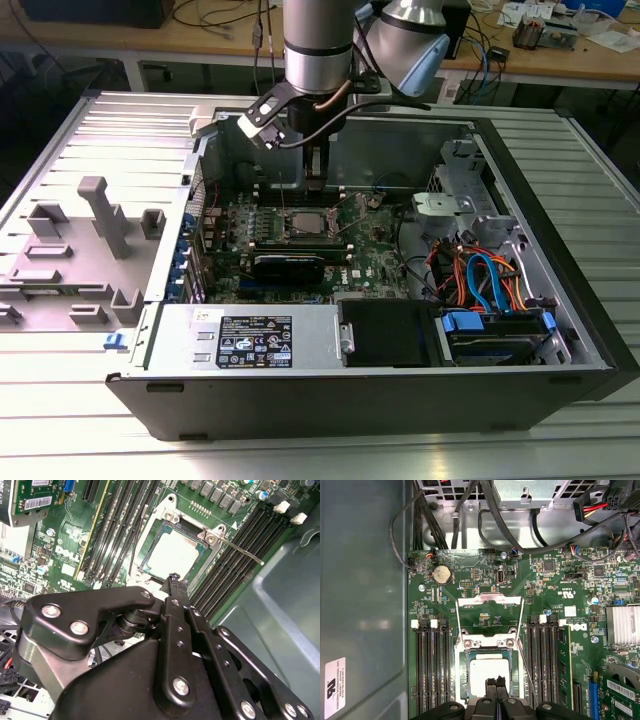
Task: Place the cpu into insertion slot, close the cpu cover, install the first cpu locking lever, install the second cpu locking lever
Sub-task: 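Close the cpu cover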
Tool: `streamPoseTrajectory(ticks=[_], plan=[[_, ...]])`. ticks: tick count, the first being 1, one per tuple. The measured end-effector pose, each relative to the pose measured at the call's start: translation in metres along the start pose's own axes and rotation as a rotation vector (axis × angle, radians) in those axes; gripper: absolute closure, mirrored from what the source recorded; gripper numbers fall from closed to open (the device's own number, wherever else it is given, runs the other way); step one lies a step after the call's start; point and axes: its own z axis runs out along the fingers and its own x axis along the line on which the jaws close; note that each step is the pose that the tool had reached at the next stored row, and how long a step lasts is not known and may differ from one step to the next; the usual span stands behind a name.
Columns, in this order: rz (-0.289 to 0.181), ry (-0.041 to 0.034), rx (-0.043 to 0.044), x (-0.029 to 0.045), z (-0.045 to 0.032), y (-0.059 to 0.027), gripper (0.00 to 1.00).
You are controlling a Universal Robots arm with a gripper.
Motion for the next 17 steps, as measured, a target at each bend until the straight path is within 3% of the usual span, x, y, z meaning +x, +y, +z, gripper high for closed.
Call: streamPoseTrajectory(ticks=[9, 17], plan=[[0.000, 0.0000, -0.0001, 0.0000, 0.0000, 0.0002, 0.89], [0.000, 0.0000, -0.0001, 0.0002, 0.0004, 0.0074, 0.89]])
